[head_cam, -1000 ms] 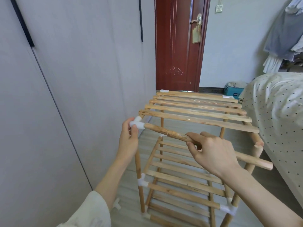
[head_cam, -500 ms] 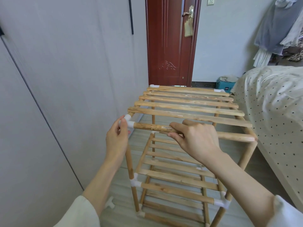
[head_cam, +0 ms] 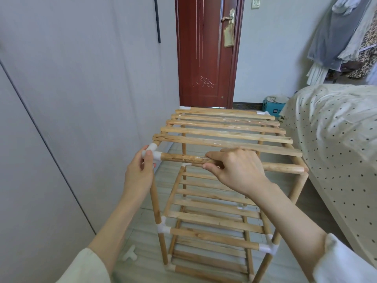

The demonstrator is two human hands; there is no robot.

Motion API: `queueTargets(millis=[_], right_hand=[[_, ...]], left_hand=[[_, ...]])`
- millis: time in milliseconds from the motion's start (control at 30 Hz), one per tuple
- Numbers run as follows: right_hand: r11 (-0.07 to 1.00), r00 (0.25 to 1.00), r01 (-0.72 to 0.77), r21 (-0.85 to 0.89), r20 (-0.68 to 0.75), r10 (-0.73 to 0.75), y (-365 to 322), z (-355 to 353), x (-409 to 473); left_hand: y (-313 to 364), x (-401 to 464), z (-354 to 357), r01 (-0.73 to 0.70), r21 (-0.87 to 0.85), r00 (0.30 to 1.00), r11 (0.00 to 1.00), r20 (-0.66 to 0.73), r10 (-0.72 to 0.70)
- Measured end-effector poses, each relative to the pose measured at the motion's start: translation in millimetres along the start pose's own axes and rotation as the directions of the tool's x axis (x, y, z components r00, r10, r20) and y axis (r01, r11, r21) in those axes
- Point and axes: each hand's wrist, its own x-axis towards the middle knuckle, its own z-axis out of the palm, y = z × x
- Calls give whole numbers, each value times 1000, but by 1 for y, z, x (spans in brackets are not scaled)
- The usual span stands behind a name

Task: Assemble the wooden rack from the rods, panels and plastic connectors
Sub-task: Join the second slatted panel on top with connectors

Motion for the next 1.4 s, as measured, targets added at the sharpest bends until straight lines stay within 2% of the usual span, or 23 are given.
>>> queueTargets(millis=[167, 333, 533, 800, 1067, 1300, 1400], right_hand=[[999, 1000, -3, 54, -26, 4, 3, 0, -2], [997, 1000, 5, 83, -29, -3, 4, -3, -4], [996, 1000, -12, 85, -11, 12, 2, -2, -4], [995, 995, 39, 88, -90, -31, 2, 2, -5], [998, 962, 63, 20, -267, -55, 3, 15, -3], [999, 975, 14, -49, -220, -24, -9, 18, -5], [998, 962, 56, -17, -267, -58, -19, 20, -6]], left_hand=[[0, -7, 1, 28, -1, 1000, 1000, -5, -28], [-7, -25, -9, 40, 103, 995, 994, 87, -49], [-20, -28, -14, 109, 189, 988, 976, 86, -127], [-20, -33, -11, 42, 184, 984, 982, 163, -72], [-24, -33, -11, 83, 122, 980, 989, 171, -104], [-26, -36, -12, 52, 125, 978, 991, 192, -76], [-25, -41, -14, -7, 181, 965, 984, 258, -41]])
